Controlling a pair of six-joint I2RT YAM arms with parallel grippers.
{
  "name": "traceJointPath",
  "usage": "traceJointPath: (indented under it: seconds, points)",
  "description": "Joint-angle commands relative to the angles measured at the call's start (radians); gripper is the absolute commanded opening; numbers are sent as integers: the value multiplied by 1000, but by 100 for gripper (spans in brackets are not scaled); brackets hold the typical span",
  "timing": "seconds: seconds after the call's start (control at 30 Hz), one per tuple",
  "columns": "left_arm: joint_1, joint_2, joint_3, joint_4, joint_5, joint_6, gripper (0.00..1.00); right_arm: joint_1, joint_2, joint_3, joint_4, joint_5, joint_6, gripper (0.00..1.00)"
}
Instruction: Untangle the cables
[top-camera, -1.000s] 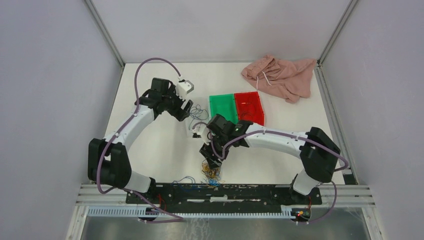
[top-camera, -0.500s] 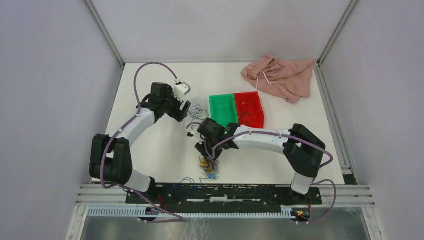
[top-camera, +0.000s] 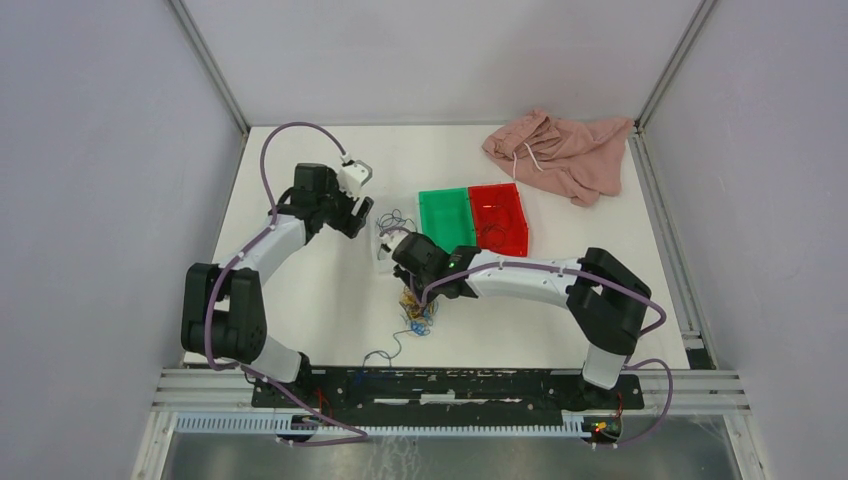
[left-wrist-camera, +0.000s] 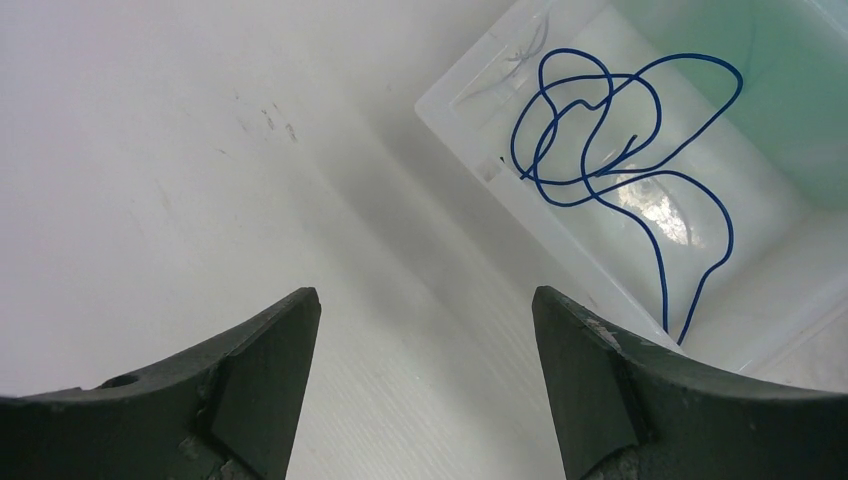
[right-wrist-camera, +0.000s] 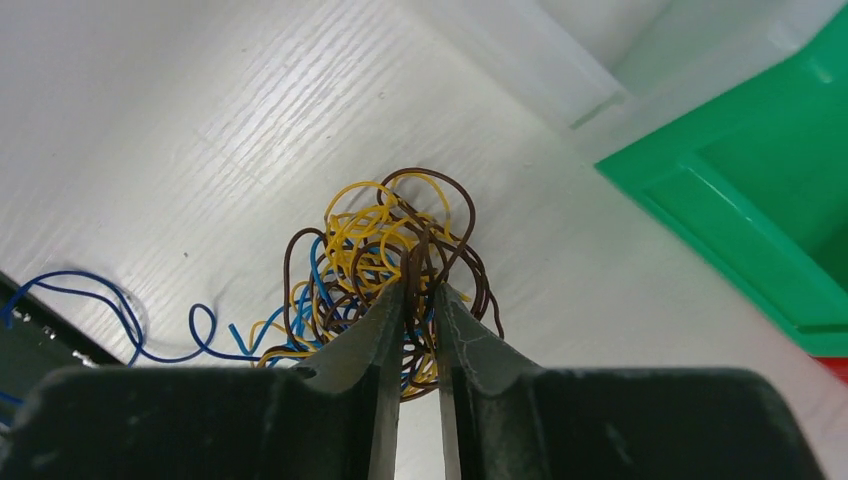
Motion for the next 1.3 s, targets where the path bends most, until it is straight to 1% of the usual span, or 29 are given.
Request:
traceJointPath:
  seconds: [0.0,0.07,0.13,0.27,0.33,0.47,0.57,0.63,0.67,0.77,0.8,0.9,1.0,1.27]
  points:
    - [4,-32,12,28,2,72,85,-4,-44,9,27,113,50,23]
    - [5,-37,14,23,-3,87,85,-7,-69,-15,34,88,53,29]
    - [10,-39,17,11,-3,93,85,-8,-101,-37,40,45,58,42]
    - [24,-47,33,-4,7,87,85,-36,-192,-71,43,-23,75,61]
    - [34,-52,60,-22,27,67,85,-71,-237,-77,43,-51,89,65]
    - [36,-76,95,-63,81,12,87,-133,-286,-72,53,-112,81,66]
    - [29,-84,113,-100,161,-75,89,-148,-272,-62,48,-128,74,66]
    - [0,-87,106,-102,173,-114,89,-160,-262,-65,51,-128,85,65]
    - [-16,-85,99,-102,165,-124,90,-170,-262,-72,60,-127,96,65]
    - [-78,-59,79,-94,97,-130,97,-216,-275,-96,81,-117,126,65]
    - [-92,-47,76,-88,73,-129,98,-231,-282,-99,79,-113,128,65]
    - [-102,2,85,-73,19,-115,98,-269,-317,-112,73,-103,128,65]
    - [-98,38,90,-54,-33,-52,97,-292,-354,-131,74,-106,118,65]
    - [-77,49,55,-10,-91,57,95,-306,-366,-147,68,-87,105,64]
